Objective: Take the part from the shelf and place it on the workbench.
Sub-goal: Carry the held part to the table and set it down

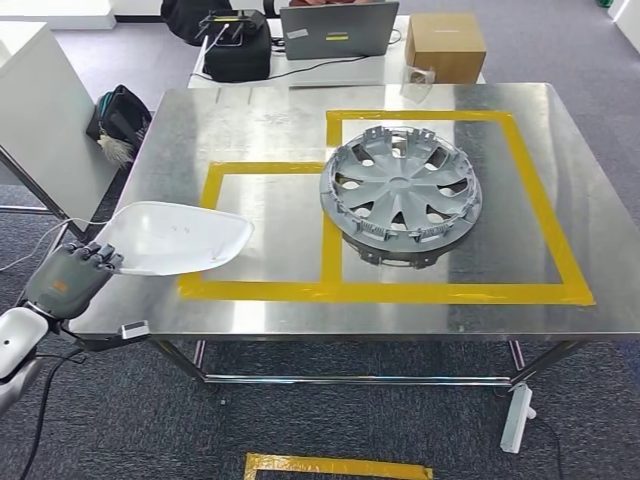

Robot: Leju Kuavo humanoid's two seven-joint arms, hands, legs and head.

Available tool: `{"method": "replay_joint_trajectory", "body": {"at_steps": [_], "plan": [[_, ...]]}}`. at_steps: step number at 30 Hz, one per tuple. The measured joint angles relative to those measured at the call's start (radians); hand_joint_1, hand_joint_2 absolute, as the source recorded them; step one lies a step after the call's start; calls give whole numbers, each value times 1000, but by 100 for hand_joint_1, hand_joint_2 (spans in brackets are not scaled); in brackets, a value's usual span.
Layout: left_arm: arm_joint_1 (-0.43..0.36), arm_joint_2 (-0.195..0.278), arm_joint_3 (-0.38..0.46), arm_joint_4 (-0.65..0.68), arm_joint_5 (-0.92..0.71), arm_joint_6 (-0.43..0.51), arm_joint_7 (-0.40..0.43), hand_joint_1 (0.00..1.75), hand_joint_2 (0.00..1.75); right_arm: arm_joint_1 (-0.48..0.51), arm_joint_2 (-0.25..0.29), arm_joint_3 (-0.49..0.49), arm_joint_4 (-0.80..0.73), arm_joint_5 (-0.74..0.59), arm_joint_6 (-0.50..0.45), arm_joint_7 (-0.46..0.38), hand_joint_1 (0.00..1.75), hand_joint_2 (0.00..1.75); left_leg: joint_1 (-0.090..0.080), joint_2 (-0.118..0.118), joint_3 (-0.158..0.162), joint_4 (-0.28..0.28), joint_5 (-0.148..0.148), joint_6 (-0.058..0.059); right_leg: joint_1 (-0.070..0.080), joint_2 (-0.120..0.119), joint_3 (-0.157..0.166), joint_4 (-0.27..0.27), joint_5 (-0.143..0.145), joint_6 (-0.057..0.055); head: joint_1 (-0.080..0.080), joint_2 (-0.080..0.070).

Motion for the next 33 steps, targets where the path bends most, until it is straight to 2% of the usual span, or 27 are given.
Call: {"method": "replay_joint_trajectory", "body": {"at_steps": [3,7,18,33], "plan": [[-17,0,-20,-2,33,-6,-32,175,175,-1,0,3,0,5,1,6,0,0,0,0,0,-1,1,-5,0,0,0,0,1,-1,0,0],[-37,0,-48,-4,67,-9,-62,175,175,-3,0,4,0,12,2,10,0,0,-1,0,0,-1,2,-7,-1,0,1,0,3,-3,0,0],[-58,0,-75,-4,77,-13,-78,175,175,-4,0,9,0,16,4,18,0,0,-2,0,0,0,3,-6,-3,0,1,-1,5,-1,0,0],[-142,-8,-194,-19,128,-15,-179,175,175,-17,2,26,-8,48,16,80,0,0,-5,0,-1,4,1,-3,-6,-1,2,-3,7,3,0,0]]}}
